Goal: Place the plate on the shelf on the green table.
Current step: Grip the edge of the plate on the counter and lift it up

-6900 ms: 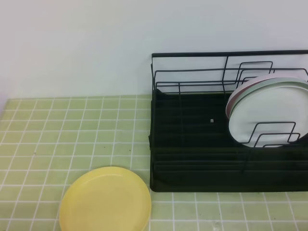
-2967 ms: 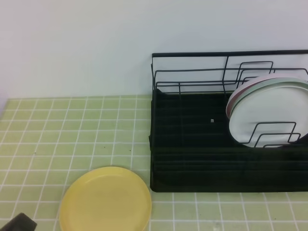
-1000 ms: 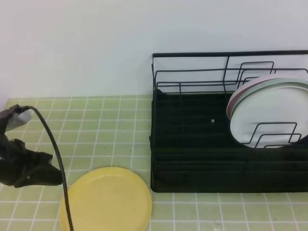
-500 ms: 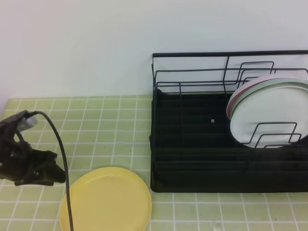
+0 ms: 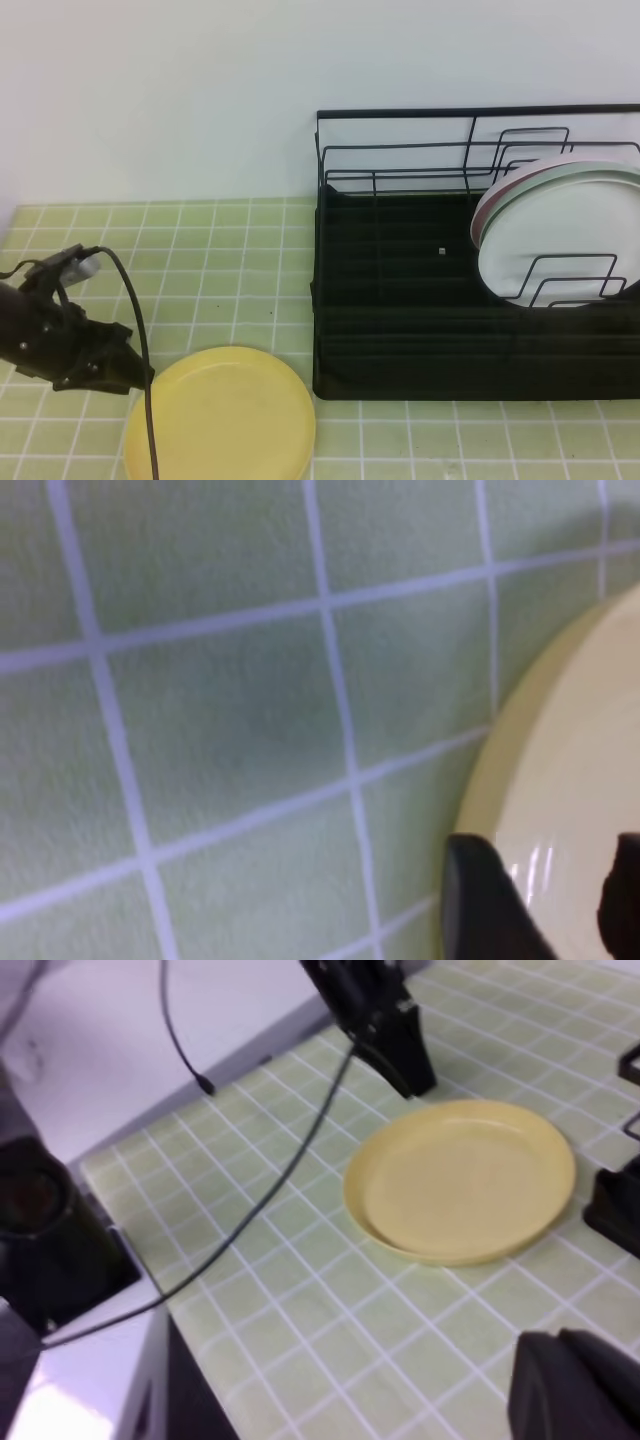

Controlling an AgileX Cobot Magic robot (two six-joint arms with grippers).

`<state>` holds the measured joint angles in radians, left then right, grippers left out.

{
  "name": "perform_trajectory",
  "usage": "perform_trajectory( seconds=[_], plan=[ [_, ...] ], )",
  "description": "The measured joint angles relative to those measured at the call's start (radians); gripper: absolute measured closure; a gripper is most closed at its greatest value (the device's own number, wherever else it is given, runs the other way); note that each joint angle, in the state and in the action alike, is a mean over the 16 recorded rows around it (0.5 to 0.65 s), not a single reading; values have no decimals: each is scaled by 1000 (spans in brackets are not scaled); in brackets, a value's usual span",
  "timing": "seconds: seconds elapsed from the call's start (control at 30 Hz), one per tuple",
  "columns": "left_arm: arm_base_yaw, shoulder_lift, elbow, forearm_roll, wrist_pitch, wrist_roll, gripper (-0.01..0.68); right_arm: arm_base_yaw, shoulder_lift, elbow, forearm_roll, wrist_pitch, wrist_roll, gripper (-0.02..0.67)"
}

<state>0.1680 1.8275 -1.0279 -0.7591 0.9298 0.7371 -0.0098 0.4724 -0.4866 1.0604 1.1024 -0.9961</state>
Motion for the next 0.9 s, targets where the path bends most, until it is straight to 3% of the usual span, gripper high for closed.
perform_trajectory(
  seconds=[0.43,0.9],
  plan=[
    [-73,83,-22,19,-37,12,432,1,0,0,40,14,7,652],
    [-103,116,-29,75,-52,-68,627,1,0,0,39,14,15,652]
  ],
)
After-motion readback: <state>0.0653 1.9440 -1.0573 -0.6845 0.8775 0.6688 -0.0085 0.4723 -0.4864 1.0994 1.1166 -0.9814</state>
